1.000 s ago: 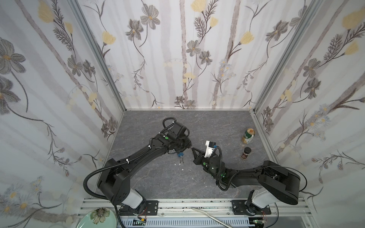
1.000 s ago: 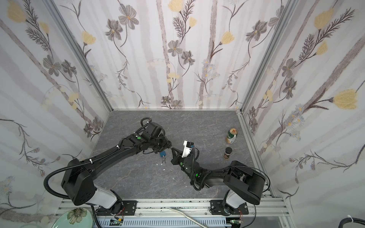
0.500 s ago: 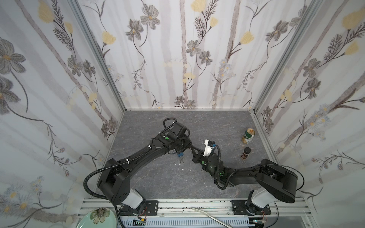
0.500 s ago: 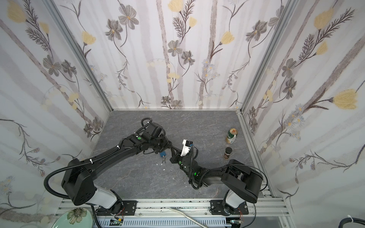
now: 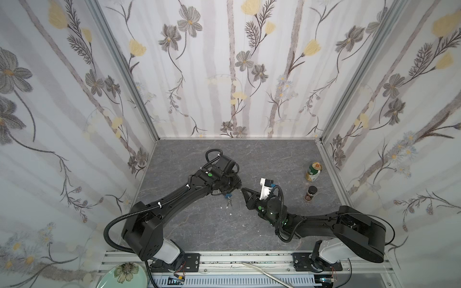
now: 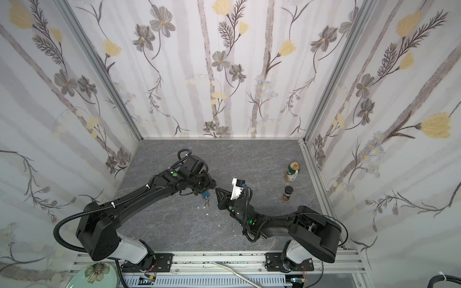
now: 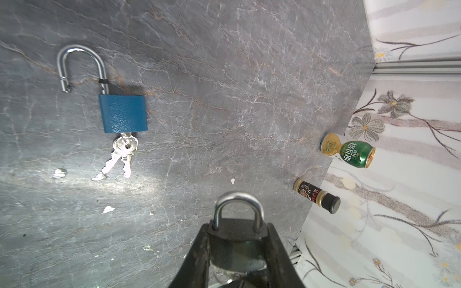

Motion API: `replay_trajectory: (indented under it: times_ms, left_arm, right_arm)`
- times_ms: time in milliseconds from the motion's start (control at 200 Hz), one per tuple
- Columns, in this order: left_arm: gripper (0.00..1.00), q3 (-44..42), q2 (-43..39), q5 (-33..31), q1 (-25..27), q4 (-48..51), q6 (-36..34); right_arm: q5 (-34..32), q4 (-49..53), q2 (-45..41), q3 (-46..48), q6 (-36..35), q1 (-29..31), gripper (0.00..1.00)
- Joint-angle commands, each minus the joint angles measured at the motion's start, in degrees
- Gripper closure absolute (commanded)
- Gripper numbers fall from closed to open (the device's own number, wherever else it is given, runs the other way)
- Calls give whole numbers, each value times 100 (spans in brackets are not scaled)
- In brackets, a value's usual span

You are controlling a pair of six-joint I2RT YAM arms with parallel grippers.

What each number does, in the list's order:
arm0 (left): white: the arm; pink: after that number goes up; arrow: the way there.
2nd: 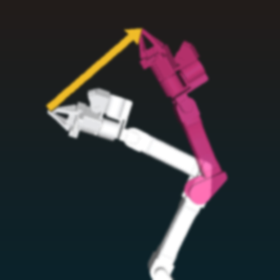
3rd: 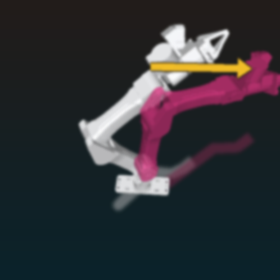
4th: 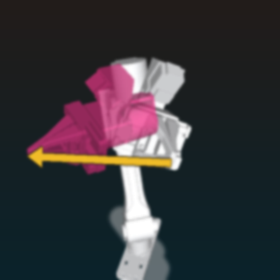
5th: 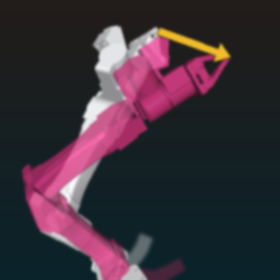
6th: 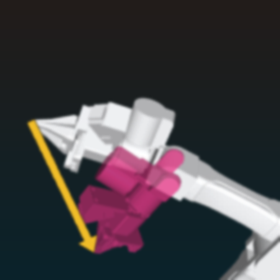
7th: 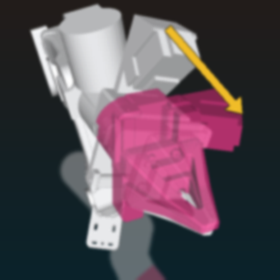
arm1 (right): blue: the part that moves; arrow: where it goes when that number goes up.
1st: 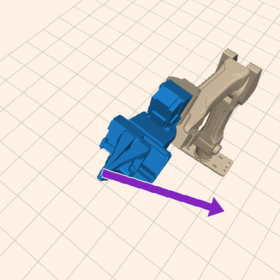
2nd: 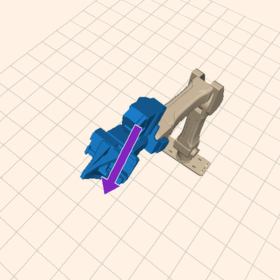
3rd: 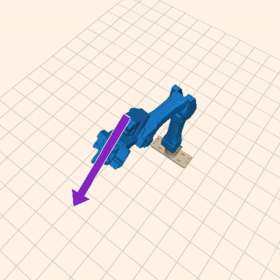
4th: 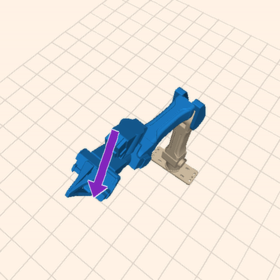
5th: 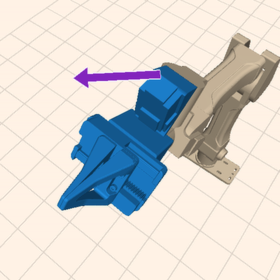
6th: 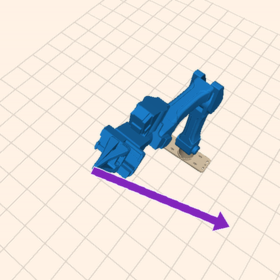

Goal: Unlock with the key

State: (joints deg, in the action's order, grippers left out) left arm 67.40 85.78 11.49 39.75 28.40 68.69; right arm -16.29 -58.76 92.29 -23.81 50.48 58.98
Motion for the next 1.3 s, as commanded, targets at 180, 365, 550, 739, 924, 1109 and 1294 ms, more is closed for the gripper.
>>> replay_trajectory:
  times_ms: [180, 365, 550, 739, 924, 1109, 1294]
  left_arm:
    - [89, -34, -47, -130, 7, 106, -222]
    - [89, -41, -61, -118, 40, 147, -286]
    - [89, -61, -105, -86, 61, 122, -298]
    - [89, -68, -140, -59, 75, 105, -286]
    - [89, -86, -140, -33, 103, 70, -270]
    - [89, -70, -134, -21, 112, 44, -264]
    - [89, -69, -131, 8, 117, 17, -254]
  right_arm:
    - [554, 336, -449, 227, 36, 0, 75]
    - [1004, 239, -332, 149, 72, -46, 72]
    - [1117, 137, -215, 91, 186, -130, 70]
    - [1127, 89, -116, 51, 205, -201, 74]
    - [1171, 32, -115, 19, 250, -273, 78]
    - [1225, -3, 129, -17, 294, -334, 81]
    - [1211, -98, 184, 32, 357, -365, 83]
